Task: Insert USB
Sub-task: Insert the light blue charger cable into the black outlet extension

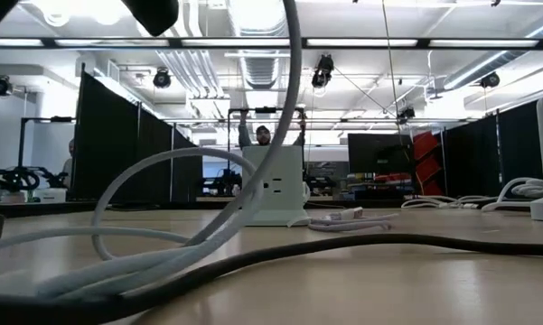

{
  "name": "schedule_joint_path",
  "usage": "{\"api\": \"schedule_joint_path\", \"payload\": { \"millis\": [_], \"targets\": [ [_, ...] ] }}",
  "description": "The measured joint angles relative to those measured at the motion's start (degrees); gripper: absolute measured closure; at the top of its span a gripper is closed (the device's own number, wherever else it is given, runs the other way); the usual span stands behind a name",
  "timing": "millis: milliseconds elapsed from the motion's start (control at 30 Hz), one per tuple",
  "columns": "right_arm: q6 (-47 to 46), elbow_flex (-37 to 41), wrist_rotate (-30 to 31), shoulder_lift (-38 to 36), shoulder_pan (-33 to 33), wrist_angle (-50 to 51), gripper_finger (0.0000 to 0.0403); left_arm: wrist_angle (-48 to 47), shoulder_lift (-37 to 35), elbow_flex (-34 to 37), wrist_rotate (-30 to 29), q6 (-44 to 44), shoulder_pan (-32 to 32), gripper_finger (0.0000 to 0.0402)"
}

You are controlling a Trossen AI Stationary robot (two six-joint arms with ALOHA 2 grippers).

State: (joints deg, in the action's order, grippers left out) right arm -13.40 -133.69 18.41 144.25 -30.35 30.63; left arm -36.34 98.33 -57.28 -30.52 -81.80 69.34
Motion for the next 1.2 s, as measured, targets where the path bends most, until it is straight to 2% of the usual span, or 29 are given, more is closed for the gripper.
{"api": "schedule_joint_path", "payload": {
  "millis": [433,767,1200],
  "targets": [
    [3.31,3.47,0.06,1.17,0.38,-4.38,0.0403,-0.14,0.19,0.00,0.00,-0.11,0.00,0.0143],
    [9.67,5.18,-0.59,1.02,1.11,-5.70,0.0403,-0.19,0.21,0.00,1.35,2.47,0.00,0.0143],
    [7.45,4.72,-0.78,0.82,0.31,-3.83,0.0403,-0.21,0.21,0.00,1.88,2.36,-0.02,0.0143]
  ]
}}
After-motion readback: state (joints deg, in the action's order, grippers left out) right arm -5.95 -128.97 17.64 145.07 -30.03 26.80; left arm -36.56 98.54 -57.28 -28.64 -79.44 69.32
